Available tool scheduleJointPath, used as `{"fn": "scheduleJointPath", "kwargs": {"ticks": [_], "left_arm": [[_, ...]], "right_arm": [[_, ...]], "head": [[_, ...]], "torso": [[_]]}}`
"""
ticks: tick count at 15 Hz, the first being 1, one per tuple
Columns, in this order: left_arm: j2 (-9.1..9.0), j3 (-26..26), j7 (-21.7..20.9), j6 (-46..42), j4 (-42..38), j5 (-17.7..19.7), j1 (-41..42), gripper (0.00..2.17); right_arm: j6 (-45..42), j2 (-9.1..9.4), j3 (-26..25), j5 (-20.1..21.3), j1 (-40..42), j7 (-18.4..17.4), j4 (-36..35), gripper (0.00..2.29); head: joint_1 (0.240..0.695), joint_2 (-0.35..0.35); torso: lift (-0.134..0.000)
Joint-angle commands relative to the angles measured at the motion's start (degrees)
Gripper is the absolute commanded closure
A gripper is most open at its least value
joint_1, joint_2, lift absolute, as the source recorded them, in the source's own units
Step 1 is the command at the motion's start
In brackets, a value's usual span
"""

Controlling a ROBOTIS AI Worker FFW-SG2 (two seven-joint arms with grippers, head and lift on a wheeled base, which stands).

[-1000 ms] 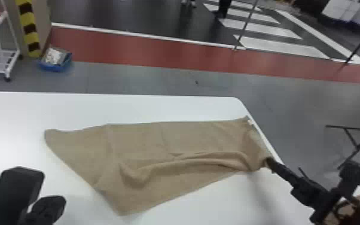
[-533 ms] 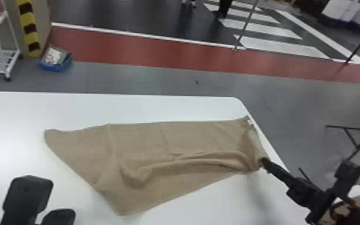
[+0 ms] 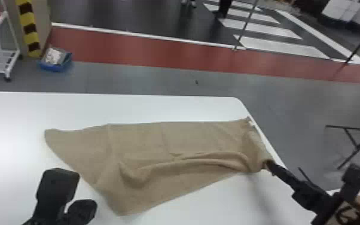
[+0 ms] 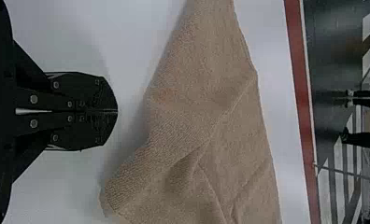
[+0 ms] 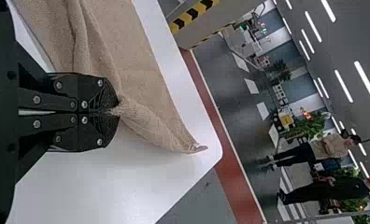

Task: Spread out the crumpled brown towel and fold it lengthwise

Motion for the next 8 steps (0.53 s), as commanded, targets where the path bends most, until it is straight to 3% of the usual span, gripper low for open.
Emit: {"fn": "scheduleJointPath", "kwargs": {"ticks": [1,8], "left_arm": [[-0.85,-0.86,0.3,-1.43,1.44,-0.3,-1.07,1.79],[-4.45,-2.0,2.85,-3.54,1.62,5.06,-7.22,1.79]], "right_arm": [[0.12,-0.21,-0.5,-0.83,0.56,0.2,-0.46,1.45],[0.3,-0.12,-1.12,-1.36,0.91,0.37,-0.64,1.45]], "head": [[0.695,-0.35],[0.695,-0.35]], "torso": [[-0.125],[-0.125]]}}
